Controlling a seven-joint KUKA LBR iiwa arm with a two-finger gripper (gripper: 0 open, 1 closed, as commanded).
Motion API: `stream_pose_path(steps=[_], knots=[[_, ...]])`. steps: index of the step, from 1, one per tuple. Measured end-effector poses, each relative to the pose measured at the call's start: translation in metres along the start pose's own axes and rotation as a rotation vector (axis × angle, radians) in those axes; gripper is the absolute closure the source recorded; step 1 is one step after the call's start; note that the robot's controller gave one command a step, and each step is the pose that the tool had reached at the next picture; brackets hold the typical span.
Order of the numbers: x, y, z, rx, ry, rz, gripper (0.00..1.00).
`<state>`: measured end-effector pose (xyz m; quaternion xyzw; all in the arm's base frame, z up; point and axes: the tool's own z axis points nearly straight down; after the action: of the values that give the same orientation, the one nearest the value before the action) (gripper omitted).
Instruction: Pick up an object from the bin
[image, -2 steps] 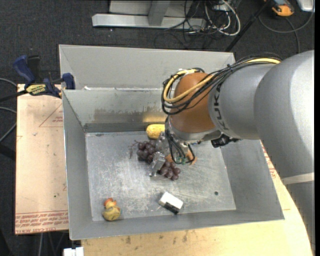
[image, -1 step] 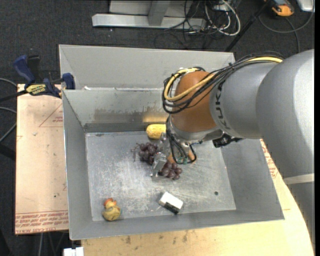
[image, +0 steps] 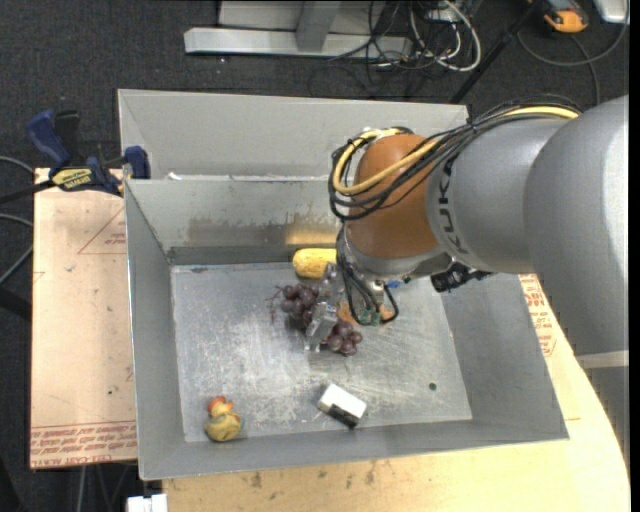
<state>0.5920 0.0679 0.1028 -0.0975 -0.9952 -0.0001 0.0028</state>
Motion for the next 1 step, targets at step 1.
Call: stream_pose_path(steps=[1], knots=[[-0.0006,0.0001,-0.0222,0.000,-0.002,0.000,1.00]])
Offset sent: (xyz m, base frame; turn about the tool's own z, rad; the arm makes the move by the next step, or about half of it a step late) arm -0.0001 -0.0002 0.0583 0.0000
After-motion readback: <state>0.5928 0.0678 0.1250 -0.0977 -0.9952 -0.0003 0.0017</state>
